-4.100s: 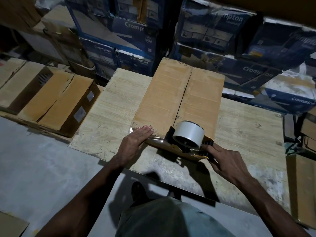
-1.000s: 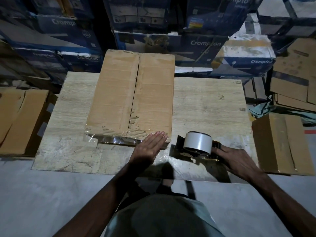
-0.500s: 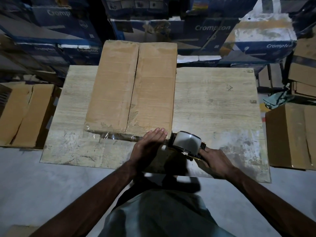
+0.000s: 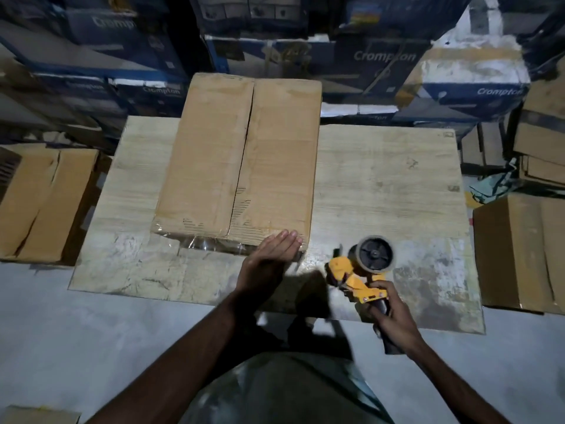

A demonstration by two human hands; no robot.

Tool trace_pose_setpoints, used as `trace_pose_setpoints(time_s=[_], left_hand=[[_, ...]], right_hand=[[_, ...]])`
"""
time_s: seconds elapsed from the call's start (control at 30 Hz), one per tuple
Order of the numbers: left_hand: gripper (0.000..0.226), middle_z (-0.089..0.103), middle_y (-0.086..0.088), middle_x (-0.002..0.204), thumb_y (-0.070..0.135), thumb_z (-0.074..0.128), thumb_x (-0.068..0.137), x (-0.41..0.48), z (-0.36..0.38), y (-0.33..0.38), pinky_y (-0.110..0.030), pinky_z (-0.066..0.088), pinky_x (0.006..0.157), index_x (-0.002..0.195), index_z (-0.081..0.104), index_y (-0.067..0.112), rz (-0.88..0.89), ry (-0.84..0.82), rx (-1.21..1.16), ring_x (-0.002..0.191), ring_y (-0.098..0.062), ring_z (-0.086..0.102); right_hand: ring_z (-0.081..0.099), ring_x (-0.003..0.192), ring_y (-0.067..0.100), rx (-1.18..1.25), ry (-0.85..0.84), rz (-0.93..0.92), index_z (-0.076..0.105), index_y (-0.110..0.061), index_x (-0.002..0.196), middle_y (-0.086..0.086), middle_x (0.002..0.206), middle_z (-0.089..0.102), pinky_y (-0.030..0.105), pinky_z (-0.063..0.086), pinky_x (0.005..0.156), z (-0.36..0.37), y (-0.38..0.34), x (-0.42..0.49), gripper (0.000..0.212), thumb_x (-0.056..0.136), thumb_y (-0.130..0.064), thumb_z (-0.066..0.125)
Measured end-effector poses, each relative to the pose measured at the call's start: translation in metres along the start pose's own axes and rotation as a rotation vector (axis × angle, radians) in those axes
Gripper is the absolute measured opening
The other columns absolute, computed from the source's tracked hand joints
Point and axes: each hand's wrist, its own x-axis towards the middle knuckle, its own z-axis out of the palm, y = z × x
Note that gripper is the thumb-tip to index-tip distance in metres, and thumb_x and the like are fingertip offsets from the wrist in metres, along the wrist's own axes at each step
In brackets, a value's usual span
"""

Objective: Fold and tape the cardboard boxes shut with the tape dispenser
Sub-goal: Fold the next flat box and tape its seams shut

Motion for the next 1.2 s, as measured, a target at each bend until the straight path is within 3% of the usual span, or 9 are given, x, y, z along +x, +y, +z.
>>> trace_pose_setpoints(time_s=[0.13,0.3,0.37,0.43,0.57,0.7,0.83,1.07,1.2], left_hand=[[0.060,0.058,-0.009,0.148,0.002,0.081,0.085,-0.006,0.006,-0.005,-0.038,0.036,0.122,0.141,0.063,0.009,-0.042,-0.017,-0.101,0.138,-0.023,0.055],[0.069,0.037,-0.001,0.163,0.004,0.068,0.093,-0.005,-0.031,-0.012,-0.039,0.031,0.124,0.158,0.042,0.012,-0.022,-0.120,-0.394,0.155,-0.009,0.027],[0.066,0.032,0.007,0.166,0.007,0.056,0.103,-0.007,-0.066,-0.019,-0.028,0.030,0.124,0.163,0.031,0.019,-0.207,-0.112,-0.614,0.153,0.000,0.026],[0.063,0.047,0.004,0.159,-0.001,0.051,0.103,-0.013,-0.100,-0.044,-0.022,0.040,0.116,0.159,0.039,0.025,-0.402,0.025,-0.733,0.141,0.002,0.046],[0.063,0.068,-0.005,0.135,-0.022,0.054,0.089,-0.036,-0.143,-0.150,-0.030,0.057,0.099,0.138,0.066,0.016,-0.538,0.197,-0.646,0.114,-0.002,0.068],[0.088,0.049,0.009,0.156,-0.018,0.059,0.080,-0.068,-0.166,-0.255,-0.040,0.058,0.088,0.148,0.054,0.038,-0.345,-0.243,-0.113,0.129,-0.024,0.057],[0.091,0.028,0.021,0.165,0.000,0.078,0.087,-0.087,-0.158,-0.294,-0.040,0.060,0.080,0.155,0.040,0.047,-0.142,-0.447,-0.053,0.131,-0.026,0.058],[0.064,0.051,0.002,0.155,0.009,0.090,0.077,-0.077,-0.146,-0.280,-0.043,0.060,0.091,0.135,0.064,0.014,-0.074,-0.252,-0.208,0.125,-0.028,0.064],[0.064,0.061,0.009,0.139,0.008,0.091,0.075,-0.071,-0.143,-0.282,-0.037,0.056,0.098,0.133,0.064,0.009,-0.061,-0.235,-0.279,0.125,-0.010,0.057]], right_hand=[[0.049,0.053,0.024,0.498,0.306,0.183,0.049,-0.022,0.111,0.027,0.079,0.055,0.032,0.042,0.048,0.038,-0.008,0.014,0.034,0.098,0.009,0.053],[0.061,0.060,0.028,0.748,0.390,0.247,0.036,-0.010,0.138,0.014,0.076,0.062,0.038,0.052,0.059,0.083,-0.027,0.043,0.052,0.094,-0.011,0.065],[0.068,0.089,0.035,0.550,0.385,0.338,0.030,-0.010,0.149,0.014,0.100,0.066,0.045,0.051,0.079,0.096,-0.032,0.040,0.078,0.089,-0.038,0.071],[0.064,0.108,0.043,-0.018,0.524,0.409,0.024,-0.013,0.152,0.019,0.117,0.065,0.045,0.046,0.085,0.104,-0.033,0.027,0.072,0.100,-0.050,0.056],[0.066,0.101,0.038,-0.423,0.777,0.005,0.043,-0.016,0.136,0.016,0.115,0.067,0.045,0.052,0.080,0.101,-0.058,0.004,0.047,0.101,-0.047,0.049],[0.060,0.100,0.018,-0.699,0.422,-0.432,0.044,-0.029,0.150,0.000,0.135,0.054,0.033,0.047,0.069,0.079,-0.101,0.023,0.057,0.098,-0.022,0.067],[0.061,0.101,0.016,-1.120,0.153,-0.615,0.036,-0.044,0.149,-0.011,0.158,0.032,0.029,0.049,0.051,0.066,-0.141,0.048,0.063,0.096,-0.041,0.069],[0.050,0.124,0.018,-1.291,0.218,-0.724,0.051,-0.031,0.129,-0.010,0.170,0.016,0.028,0.050,0.048,0.072,-0.153,0.065,0.053,0.090,-0.064,0.066],[0.060,0.115,0.019,-1.229,0.122,-0.753,0.048,-0.022,0.116,-0.013,0.168,0.022,0.031,0.050,0.053,0.082,-0.148,0.073,0.046,0.091,-0.059,0.058]])
